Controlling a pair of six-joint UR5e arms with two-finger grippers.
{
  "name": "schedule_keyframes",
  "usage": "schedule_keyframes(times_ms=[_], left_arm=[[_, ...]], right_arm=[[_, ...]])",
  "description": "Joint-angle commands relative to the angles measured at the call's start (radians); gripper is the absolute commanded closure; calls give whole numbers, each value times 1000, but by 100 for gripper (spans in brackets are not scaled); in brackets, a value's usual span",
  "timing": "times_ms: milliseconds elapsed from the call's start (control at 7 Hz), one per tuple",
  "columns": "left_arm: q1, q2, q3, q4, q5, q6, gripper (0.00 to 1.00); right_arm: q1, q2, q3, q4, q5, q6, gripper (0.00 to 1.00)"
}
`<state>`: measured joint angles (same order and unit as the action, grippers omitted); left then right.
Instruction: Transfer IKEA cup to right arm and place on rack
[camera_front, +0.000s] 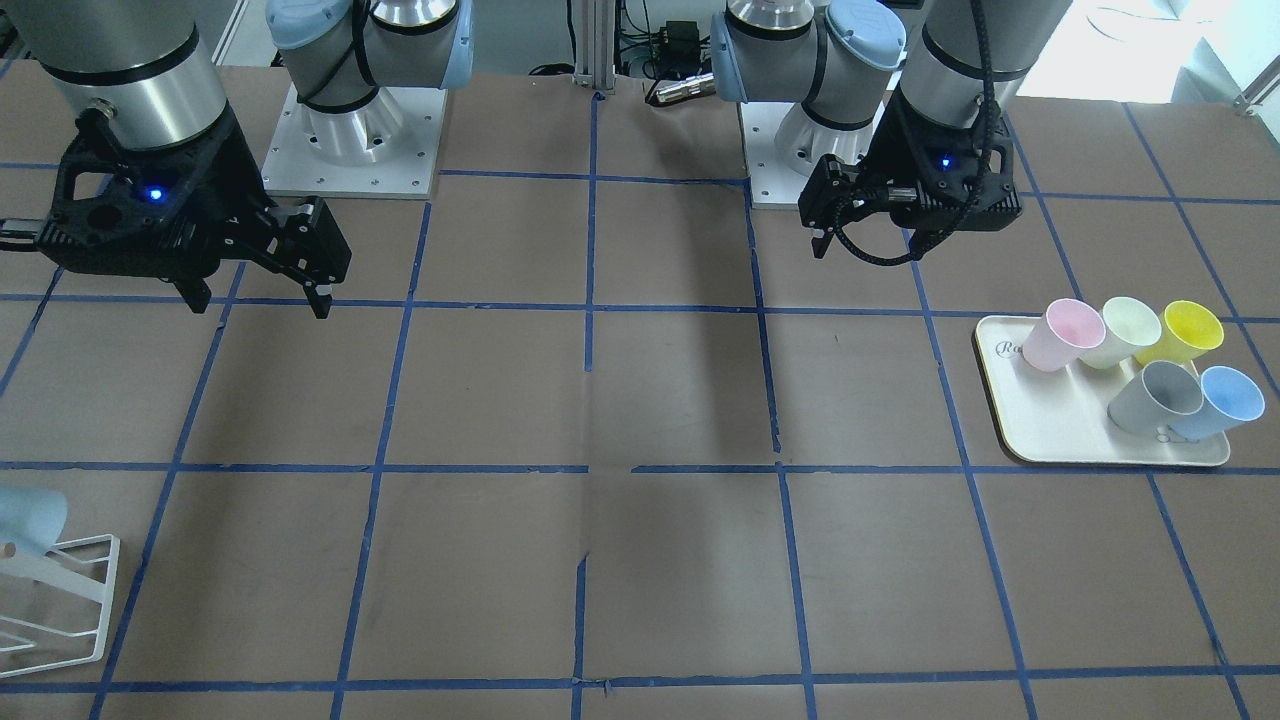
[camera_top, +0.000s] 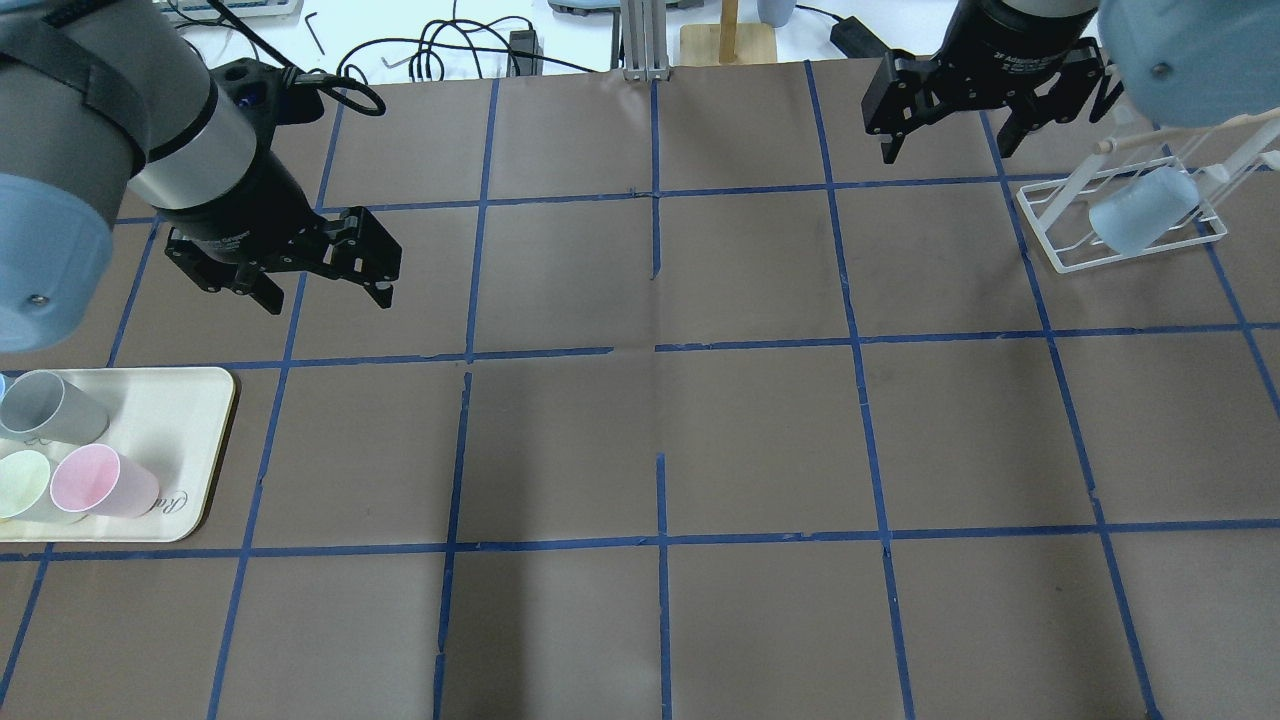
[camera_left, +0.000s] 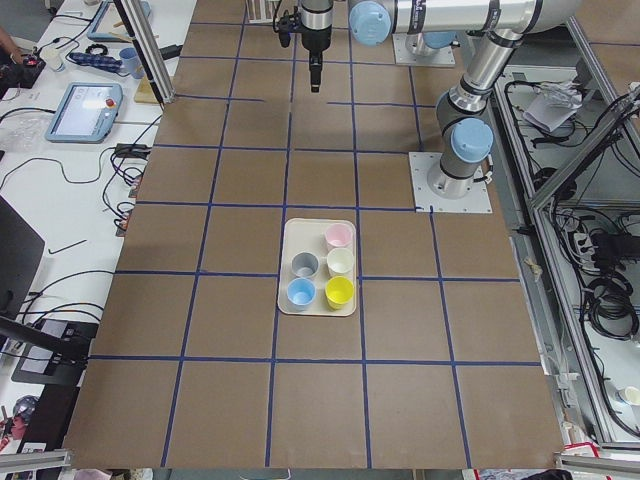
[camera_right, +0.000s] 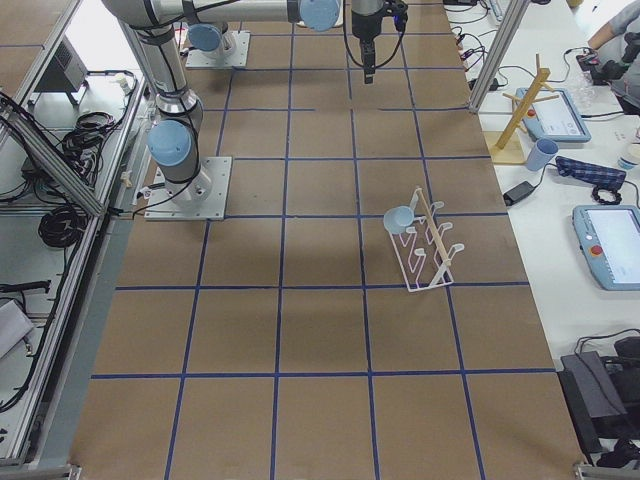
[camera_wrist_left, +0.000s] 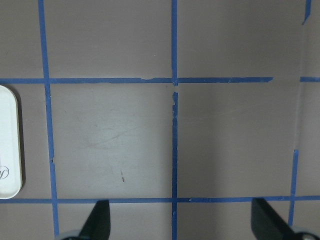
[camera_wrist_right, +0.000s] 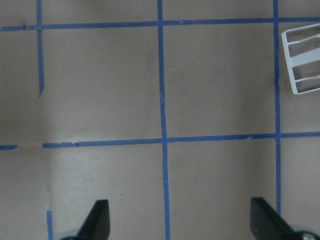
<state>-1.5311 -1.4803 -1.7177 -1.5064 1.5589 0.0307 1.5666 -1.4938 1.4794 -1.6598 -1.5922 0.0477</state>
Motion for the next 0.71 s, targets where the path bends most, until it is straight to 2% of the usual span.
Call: schedule_keyframes(times_ms=[0, 571], left_arm=[[0, 0, 1, 0, 1, 0, 0], [0, 0, 1, 3, 1, 0, 0]], right_arm=[[-22, -9, 7, 23, 7, 52, 0], [-17, -33, 13, 45, 12, 55, 0]])
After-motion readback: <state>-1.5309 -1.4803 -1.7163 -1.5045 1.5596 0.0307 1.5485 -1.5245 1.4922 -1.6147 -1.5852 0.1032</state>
